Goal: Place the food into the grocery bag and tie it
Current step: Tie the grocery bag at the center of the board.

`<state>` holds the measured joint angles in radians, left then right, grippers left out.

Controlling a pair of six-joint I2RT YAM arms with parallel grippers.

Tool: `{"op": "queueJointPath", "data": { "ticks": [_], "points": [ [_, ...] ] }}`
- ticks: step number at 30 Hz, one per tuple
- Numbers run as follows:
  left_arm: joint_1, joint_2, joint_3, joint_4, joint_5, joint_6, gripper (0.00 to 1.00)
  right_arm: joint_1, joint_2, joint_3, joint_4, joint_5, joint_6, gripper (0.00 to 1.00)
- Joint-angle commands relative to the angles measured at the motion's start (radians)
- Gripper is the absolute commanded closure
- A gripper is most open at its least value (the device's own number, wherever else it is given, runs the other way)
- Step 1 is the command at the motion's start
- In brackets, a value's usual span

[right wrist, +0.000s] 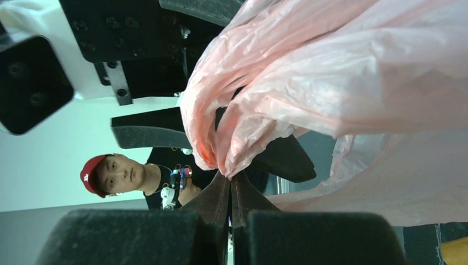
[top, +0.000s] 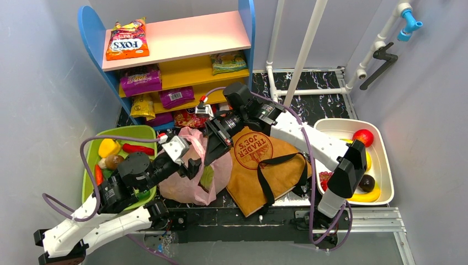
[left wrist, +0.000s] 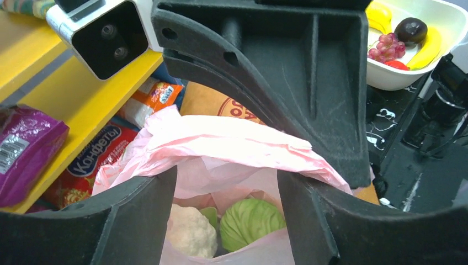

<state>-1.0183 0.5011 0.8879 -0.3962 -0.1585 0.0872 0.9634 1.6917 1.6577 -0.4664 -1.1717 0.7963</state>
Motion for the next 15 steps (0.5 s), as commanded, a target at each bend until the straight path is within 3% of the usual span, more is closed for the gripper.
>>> {"op": "queueJointPath", "data": {
  "ticks": [1,8,15],
  "points": [
    [0.001,-0.059,-0.086,0.139,0.067,0.173,0.33,0.004,-0.072,-0.011,0.094,0.013,0.097,0.99],
    [0.001,-0.162,-0.209,0.308,0.099,0.365,0.32,0.003,-0.089,0.008,0.091,0.061,0.135,0.99],
    [0.001,-0.187,-0.254,0.383,0.117,0.459,0.32,0.003,-0.101,0.022,-0.023,0.154,0.108,0.99]
  ]
}}
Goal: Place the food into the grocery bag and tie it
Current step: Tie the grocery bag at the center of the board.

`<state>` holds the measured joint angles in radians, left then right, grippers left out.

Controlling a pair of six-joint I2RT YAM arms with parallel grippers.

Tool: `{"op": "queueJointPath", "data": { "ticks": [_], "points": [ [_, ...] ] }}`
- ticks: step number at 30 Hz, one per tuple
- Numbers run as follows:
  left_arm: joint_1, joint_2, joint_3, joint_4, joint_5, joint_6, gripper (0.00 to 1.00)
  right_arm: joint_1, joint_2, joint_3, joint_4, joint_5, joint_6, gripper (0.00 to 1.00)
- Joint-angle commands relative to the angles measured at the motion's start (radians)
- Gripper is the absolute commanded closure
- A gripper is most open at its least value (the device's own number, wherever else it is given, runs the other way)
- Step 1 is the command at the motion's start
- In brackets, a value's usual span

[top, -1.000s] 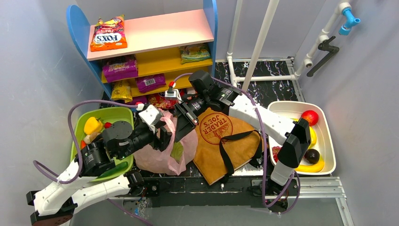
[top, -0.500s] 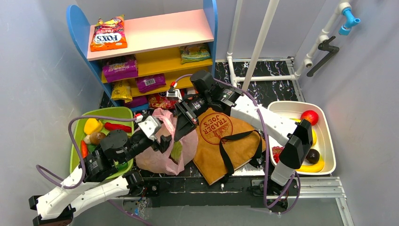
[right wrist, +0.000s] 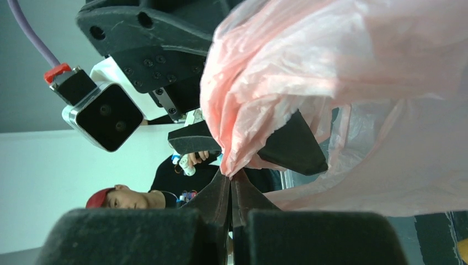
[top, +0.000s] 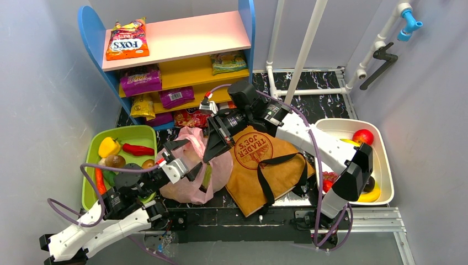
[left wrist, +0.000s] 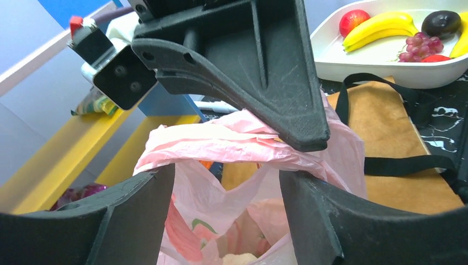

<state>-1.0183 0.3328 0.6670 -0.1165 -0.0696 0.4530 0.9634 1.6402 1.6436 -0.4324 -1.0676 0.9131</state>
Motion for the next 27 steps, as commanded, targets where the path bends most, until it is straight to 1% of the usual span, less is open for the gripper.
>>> {"op": "queueJointPath", "data": {
  "ticks": [1,5,7,10,13,22,23,27],
  "points": [
    [0.001,-0.022,-0.041,0.11,0.027,0.102,0.31,0.003,-0.048,0.035,-0.074,0.06,-0.017,0.99],
    [0.002,-0.029,-0.045,0.11,0.024,0.111,0.31,0.001,-0.05,0.026,-0.104,0.064,-0.025,0.99],
    [0.002,-0.033,-0.047,0.137,0.024,0.114,0.3,-0.001,-0.05,0.03,-0.121,0.065,-0.028,0.99],
    [0.001,-0.045,-0.046,0.13,0.015,0.116,0.3,-0.018,-0.059,0.041,-0.164,0.097,-0.038,0.99],
    [0.001,-0.064,-0.051,0.123,0.005,0.122,0.3,-0.041,-0.085,0.032,-0.173,0.121,-0.036,0.99],
    [0.001,-0.04,-0.04,0.123,0.069,0.147,0.3,-0.043,-0.071,0.014,-0.155,0.02,-0.024,0.99],
    [0.001,-0.037,-0.043,0.13,0.098,0.156,0.3,-0.042,-0.066,0.01,-0.151,0.01,-0.022,0.99],
    [0.001,-0.031,-0.054,0.166,0.104,0.181,0.3,-0.03,-0.039,0.008,-0.137,-0.016,-0.017,0.99]
  ]
}}
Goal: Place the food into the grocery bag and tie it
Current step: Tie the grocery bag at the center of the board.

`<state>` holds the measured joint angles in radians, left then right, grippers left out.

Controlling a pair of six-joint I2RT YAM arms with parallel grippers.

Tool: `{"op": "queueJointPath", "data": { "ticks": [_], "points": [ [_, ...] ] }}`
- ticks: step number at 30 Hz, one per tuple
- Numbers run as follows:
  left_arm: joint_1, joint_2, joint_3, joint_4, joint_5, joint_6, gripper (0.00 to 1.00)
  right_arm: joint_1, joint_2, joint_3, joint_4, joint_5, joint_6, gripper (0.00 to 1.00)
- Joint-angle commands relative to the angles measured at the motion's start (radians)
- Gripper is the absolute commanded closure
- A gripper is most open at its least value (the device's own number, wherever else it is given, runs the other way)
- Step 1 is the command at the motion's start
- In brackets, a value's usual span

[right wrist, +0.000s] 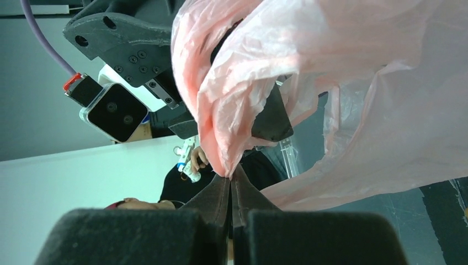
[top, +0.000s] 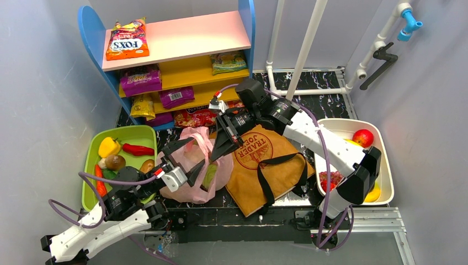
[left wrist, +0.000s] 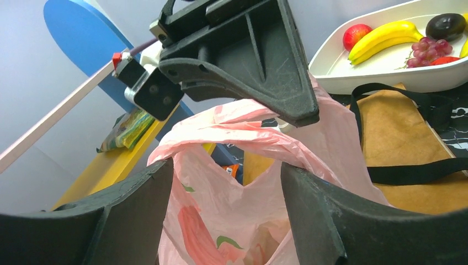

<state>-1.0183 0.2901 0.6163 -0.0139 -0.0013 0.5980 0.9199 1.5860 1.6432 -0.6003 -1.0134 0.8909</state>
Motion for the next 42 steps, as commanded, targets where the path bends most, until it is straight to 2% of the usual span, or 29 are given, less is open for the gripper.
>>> {"op": "queueJointPath", "data": {
  "ticks": [1,12,17,22,27,42],
  "points": [
    [0.001,0.012,-0.006,0.072,0.035,0.039,0.3,0.019,0.026,0.013,0.03,-0.076,0.005,0.99],
    [0.001,-0.034,-0.02,0.054,0.016,0.036,0.3,0.037,0.103,0.051,-0.023,-0.111,-0.034,0.99],
    [0.001,-0.054,-0.024,-0.026,0.029,0.023,0.35,0.037,0.087,0.087,-0.051,-0.111,-0.04,0.99],
    [0.001,-0.051,-0.015,-0.046,0.049,0.019,0.45,0.045,0.076,0.102,-0.08,-0.113,-0.045,0.99],
    [0.001,-0.019,0.01,-0.045,0.078,0.019,0.47,0.052,0.074,0.103,-0.117,-0.107,-0.07,0.99],
    [0.001,0.025,0.011,0.003,0.068,0.06,0.36,0.066,0.034,0.053,-0.183,-0.096,-0.112,0.99]
  ]
}}
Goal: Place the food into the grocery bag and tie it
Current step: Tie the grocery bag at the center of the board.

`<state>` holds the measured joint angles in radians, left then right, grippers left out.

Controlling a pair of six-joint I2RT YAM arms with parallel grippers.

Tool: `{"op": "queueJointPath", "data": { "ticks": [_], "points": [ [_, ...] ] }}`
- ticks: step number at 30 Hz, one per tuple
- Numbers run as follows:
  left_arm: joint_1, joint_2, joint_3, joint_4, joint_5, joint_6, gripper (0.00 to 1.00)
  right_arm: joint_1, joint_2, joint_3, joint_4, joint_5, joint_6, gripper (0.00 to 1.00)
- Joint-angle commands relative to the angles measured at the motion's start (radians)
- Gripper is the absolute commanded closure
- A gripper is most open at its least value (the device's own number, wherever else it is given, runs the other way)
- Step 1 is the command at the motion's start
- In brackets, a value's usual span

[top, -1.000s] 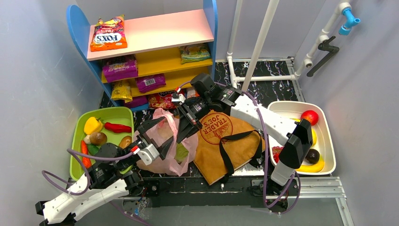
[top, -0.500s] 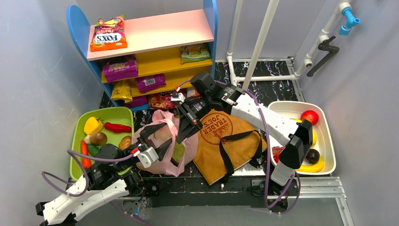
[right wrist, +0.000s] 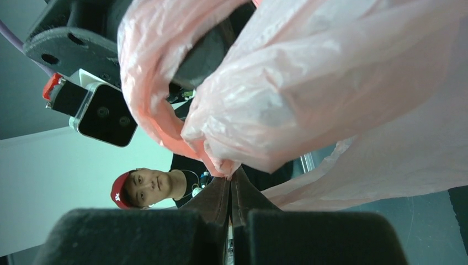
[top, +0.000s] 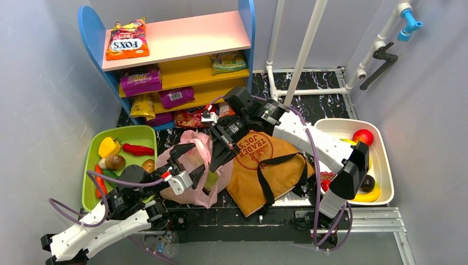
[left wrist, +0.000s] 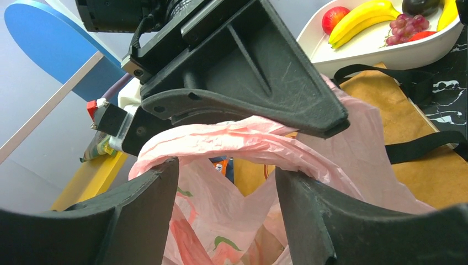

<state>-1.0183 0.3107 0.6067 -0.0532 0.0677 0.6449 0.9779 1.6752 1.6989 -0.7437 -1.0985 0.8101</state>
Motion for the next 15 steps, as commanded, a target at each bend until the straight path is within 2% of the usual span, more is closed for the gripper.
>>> {"op": "queueJointPath", "data": {
  "ticks": [1,15],
  "points": [
    [0.001,0.003,0.02,0.046,-0.004,0.014,0.36,0.008,-0.056,-0.005,-0.047,-0.01,-0.039,0.99],
    [0.001,-0.003,0.006,0.073,0.003,0.027,0.33,0.008,-0.041,-0.03,-0.1,-0.052,-0.081,0.99]
  ]
}}
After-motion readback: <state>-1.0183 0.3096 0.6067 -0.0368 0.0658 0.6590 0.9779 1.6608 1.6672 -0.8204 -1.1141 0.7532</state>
